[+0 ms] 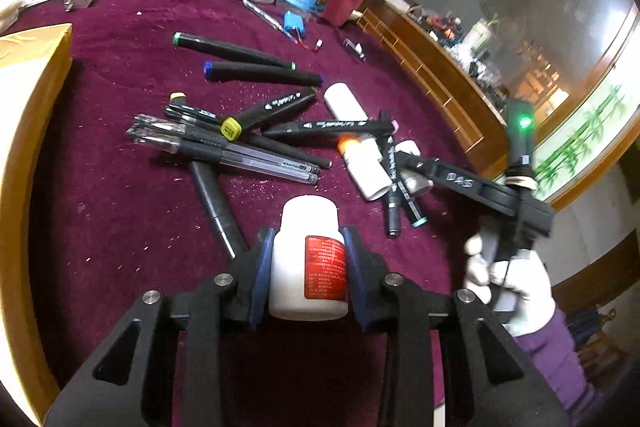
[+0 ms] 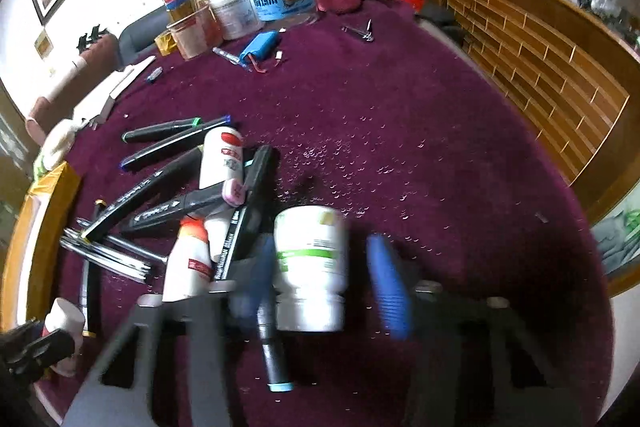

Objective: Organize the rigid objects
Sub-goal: 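Carry the red-labelled bottle into the yellow-rimmed tray with the left tool while the right tool places the green-labelled bottle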

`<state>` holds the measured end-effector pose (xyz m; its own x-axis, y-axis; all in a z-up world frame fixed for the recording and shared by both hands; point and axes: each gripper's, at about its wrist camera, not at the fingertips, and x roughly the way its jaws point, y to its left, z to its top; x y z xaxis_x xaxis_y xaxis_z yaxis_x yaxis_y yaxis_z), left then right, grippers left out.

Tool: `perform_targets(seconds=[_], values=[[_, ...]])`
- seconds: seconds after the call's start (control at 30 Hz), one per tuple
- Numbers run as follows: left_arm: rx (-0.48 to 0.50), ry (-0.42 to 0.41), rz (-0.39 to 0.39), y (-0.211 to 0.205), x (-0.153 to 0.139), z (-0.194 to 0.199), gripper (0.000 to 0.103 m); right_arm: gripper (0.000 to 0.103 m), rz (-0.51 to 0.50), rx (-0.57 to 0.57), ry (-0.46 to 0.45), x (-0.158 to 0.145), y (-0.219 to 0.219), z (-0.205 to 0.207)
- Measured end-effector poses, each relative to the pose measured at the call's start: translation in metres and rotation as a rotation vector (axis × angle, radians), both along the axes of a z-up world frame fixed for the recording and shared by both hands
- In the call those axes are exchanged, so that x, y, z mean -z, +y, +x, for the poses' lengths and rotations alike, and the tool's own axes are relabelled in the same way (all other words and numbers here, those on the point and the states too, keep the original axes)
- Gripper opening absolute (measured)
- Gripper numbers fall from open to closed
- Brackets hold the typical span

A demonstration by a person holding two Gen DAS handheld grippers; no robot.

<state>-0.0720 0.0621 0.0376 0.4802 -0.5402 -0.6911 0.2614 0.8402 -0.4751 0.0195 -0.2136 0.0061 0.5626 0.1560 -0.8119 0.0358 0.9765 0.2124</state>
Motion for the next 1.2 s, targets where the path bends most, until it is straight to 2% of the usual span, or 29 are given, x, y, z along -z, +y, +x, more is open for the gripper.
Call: perform_targets(seconds=[0.17,0.33,0.43,0.63,0.83,0.97,1.2], values=[[-0.047,-0.030,-0.067,0.037,-0.020,-0.016,0.032,0.030,0.073,0.027,-0.022,-0.014,-0.009,-0.019],[-0.156,-0.071,-0.093,0.093,-0.036,-0.025,0.032,0.030,0.226,-0.057,-0.083,-0.050,0.006,-0.047],[-0.252,-0.089,-0.074,0.129,-0.038,-0.024,0.032,0.030,0.303,-0.157,-0.091,-0.069,0.039,-0.051],[-0.374,-0.016,-0.065,0.184,-0.021,-0.006,0.032,0.030,0.412,-0.337,-0.042,-0.082,0.130,-0.039],[-0.402,0.033,-0.092,0.212,-0.009,0.036,0.032,0.030,0.399,-0.454,0.018,-0.083,0.231,-0.009],[-0.419,0.083,-0.139,0.228,0.003,0.066,0.032,0.030,0.325,-0.476,0.047,-0.075,0.289,0.016],[-0.464,0.136,-0.219,0.253,0.024,0.095,0.031,0.030,0.260,-0.444,0.096,-0.057,0.331,0.056]])
